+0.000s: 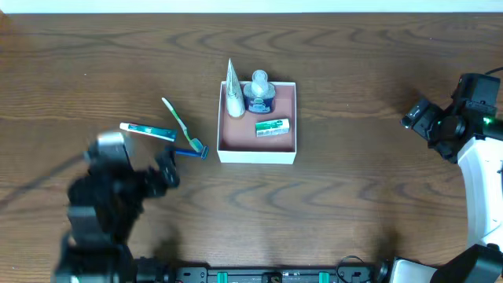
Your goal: Pack container
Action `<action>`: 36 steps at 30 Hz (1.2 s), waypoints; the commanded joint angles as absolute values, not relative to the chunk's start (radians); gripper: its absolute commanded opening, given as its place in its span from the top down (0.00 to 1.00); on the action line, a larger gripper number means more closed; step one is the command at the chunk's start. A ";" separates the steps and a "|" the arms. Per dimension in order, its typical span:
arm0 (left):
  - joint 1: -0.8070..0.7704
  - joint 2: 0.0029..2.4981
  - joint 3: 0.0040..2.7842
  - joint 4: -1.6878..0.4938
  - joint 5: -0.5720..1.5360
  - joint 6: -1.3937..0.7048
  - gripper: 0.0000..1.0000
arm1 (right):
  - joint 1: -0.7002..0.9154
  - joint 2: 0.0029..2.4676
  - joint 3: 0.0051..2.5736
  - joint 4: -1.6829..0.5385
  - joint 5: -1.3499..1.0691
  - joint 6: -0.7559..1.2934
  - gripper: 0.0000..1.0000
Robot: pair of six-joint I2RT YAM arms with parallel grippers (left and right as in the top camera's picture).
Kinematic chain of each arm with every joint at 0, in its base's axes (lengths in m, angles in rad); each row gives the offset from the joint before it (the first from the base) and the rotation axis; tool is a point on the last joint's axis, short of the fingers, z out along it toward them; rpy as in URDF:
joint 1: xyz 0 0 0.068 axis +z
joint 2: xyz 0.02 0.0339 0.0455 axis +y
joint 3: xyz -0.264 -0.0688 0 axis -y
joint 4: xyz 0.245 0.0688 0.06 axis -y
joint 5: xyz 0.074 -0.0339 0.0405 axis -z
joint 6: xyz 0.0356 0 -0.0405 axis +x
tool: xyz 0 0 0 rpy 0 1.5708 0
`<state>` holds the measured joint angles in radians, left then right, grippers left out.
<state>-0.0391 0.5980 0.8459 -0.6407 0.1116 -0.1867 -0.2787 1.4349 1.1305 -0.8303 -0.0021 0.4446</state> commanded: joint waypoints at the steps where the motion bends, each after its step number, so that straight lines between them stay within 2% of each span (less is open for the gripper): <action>1: -0.034 0.777 1.039 -0.706 0.126 -0.189 0.02 | -0.283 1.427 1.143 -0.831 0.011 0.456 0.01; 7: -0.034 0.937 1.150 -0.720 0.279 -0.189 0.02 | -0.283 1.427 1.143 -0.831 0.011 0.456 0.01; 15: -0.033 1.024 1.150 -0.663 0.223 -0.179 0.02 | -0.283 1.427 1.143 -0.831 0.011 0.456 0.01; 20: 0.027 1.135 1.153 -0.669 0.039 -0.379 0.02 | -0.283 1.427 1.143 -0.831 0.011 0.456 0.01; 26: 0.146 1.307 1.153 -0.693 0.033 -0.609 0.01 | -0.283 1.427 1.143 -0.831 0.011 0.456 0.01; 32: 0.190 1.449 1.153 -0.721 0.041 -0.692 0.00 | -0.283 1.427 1.143 -0.831 0.011 0.456 0.01; 36: 0.189 1.530 1.153 -0.717 0.041 -0.696 0.09 | -0.283 1.427 1.143 -0.831 0.011 0.456 0.01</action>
<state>0.1864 1.4887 1.1324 -0.7136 0.0528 -0.6575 -0.2787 1.4349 1.1305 -0.8295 -0.0021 0.4446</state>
